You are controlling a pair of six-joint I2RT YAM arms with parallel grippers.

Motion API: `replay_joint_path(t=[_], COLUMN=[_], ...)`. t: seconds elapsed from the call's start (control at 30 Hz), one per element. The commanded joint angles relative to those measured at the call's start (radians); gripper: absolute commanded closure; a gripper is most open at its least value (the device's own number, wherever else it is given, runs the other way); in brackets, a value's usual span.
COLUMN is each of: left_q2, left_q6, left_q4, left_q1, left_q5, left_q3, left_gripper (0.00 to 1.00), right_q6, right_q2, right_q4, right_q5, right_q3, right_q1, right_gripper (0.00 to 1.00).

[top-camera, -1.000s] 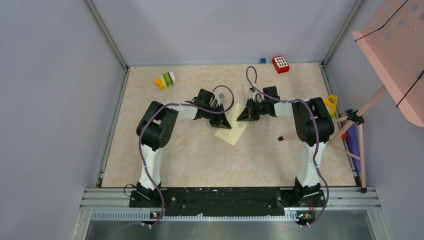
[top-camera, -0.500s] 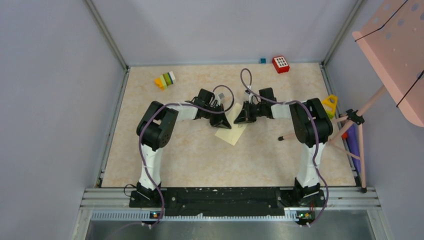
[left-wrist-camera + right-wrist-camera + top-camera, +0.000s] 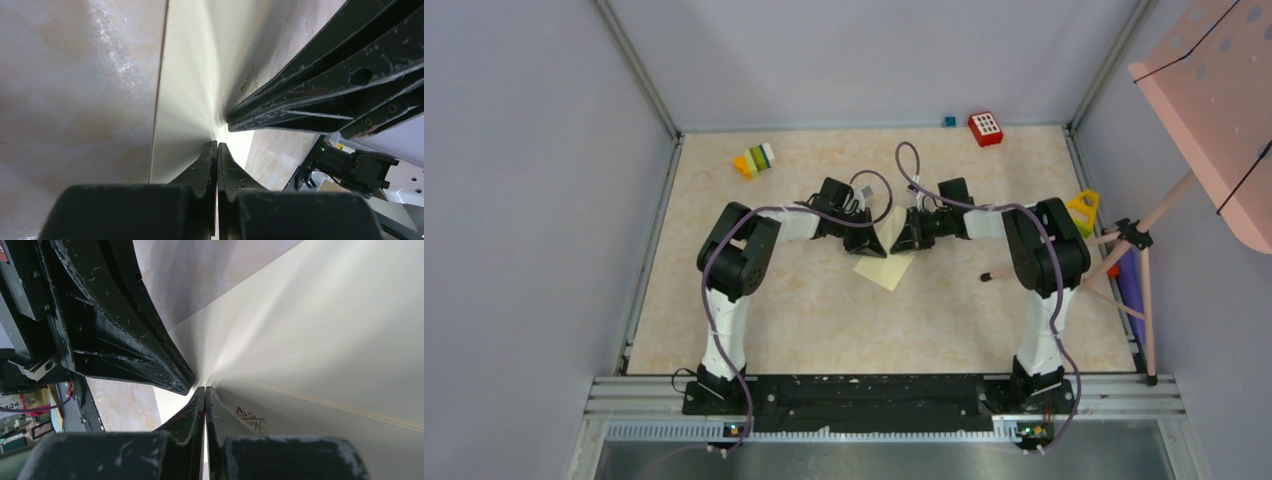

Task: Place the letter into the envelope and seal it
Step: Seal the envelope flap on the envelope.

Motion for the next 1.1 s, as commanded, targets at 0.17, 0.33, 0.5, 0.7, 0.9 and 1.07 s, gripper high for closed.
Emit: replay_joint_path(t=[0.17, 0.33, 0.5, 0.7, 0.9, 1.07], left_q2=[0.080, 0.082, 0.081, 0.080, 0.080, 0.080], left_q6=[0.085, 0.085, 0.085, 0.086, 0.086, 0.086], left_q4=[-0.104, -0.104, -0.104, -0.104, -0.104, -0.104], left_q1=[-0.005, -0.006, -0.006, -0.005, -0.007, -0.007], left_q5=[-0.283, -0.283, -0.284, -0.286, -0.286, -0.286], left_q3=[-0.041, -0.040, -0.039, -0.040, -0.040, -0.041], left_gripper=[1.00, 1.00, 1.00, 1.00, 1.00, 1.00], right_q6=[-0.072, -0.102, -0.133, -0.162, -0.198, -0.244], right_q2=[-0.032, -0.056, -0.064, -0.053, -0.064, -0.064], right_q4=[-0.092, -0.118, -0.149, -0.175, -0.199, -0.262], right_q5=[-0.006, -0.025, -0.043, -0.028, -0.037, -0.015], right_q3=[-0.017, -0.027, -0.029, -0.029, -0.031, -0.024], right_q1=[0.048, 0.048, 0.056, 0.067, 0.074, 0.084], right_gripper=[1.00, 1.00, 1.00, 1.00, 1.00, 1.00])
